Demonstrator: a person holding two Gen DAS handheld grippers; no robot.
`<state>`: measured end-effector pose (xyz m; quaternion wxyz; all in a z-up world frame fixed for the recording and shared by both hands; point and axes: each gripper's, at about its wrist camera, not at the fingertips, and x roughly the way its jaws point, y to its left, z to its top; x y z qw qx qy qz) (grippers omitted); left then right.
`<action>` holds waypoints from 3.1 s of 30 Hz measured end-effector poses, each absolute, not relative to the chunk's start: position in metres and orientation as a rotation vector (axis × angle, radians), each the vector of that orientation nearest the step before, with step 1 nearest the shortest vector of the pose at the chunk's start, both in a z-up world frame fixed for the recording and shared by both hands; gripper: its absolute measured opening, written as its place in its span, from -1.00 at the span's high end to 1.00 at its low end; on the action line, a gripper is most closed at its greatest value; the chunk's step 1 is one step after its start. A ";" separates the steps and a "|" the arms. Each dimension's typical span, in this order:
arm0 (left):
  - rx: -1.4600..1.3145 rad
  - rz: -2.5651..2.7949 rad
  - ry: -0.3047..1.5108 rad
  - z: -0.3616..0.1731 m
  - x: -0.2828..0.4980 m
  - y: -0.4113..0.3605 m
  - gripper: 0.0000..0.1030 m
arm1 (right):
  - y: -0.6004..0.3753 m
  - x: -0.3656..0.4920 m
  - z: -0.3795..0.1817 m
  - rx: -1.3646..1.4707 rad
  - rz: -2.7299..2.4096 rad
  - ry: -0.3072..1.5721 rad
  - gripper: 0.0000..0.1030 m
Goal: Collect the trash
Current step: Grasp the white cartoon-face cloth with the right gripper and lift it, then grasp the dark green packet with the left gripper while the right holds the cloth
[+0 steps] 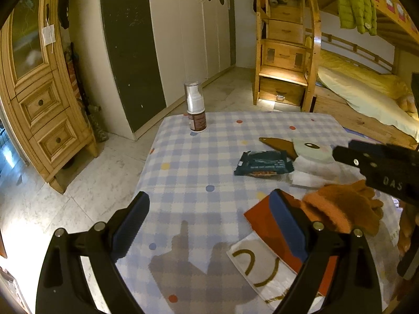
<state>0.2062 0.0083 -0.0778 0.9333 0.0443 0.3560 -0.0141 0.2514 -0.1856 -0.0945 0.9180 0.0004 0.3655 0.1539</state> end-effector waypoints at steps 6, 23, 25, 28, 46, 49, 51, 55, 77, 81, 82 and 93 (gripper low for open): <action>0.078 -0.014 0.749 -0.087 0.215 0.016 -0.74 | -0.172 0.284 -0.113 -0.069 0.328 0.811 -0.17; 0.096 -0.039 0.752 -0.089 0.202 0.013 -0.74 | -0.180 0.235 -0.107 -0.104 0.341 0.851 0.89; 0.094 -0.045 0.749 -0.087 0.200 0.011 -0.74 | -0.184 0.230 -0.102 -0.055 0.354 0.862 0.92; 0.094 -0.053 0.749 -0.087 0.199 0.007 -0.74 | -0.194 0.219 -0.095 0.033 0.372 0.865 0.93; 0.106 -0.179 0.804 -0.107 0.212 -0.020 -0.13 | -0.239 0.215 -0.059 0.207 0.285 0.708 0.94; 0.093 -0.188 0.798 -0.104 0.210 -0.024 -0.13 | -0.233 0.216 -0.069 0.195 0.316 0.779 0.93; 0.094 -0.192 0.790 -0.101 0.207 -0.025 -0.13 | -0.233 0.213 -0.074 0.196 0.340 0.790 0.90; 0.096 -0.185 0.779 -0.098 0.202 -0.024 -0.13 | -0.235 0.203 -0.078 0.201 0.346 0.773 0.84; 0.148 -0.238 0.759 -0.090 0.216 -0.091 -0.13 | -0.246 0.176 -0.104 0.158 0.280 0.818 0.92; 0.264 -0.224 0.804 -0.111 0.219 -0.111 0.02 | -0.252 0.175 -0.100 0.159 0.271 0.808 0.93; 0.292 -0.222 0.801 -0.116 0.218 -0.114 0.02 | -0.255 0.175 -0.098 0.160 0.264 0.801 0.93; 0.230 -0.248 0.748 -0.095 0.209 -0.103 -0.02 | -0.287 0.157 -0.046 0.169 0.173 0.658 0.93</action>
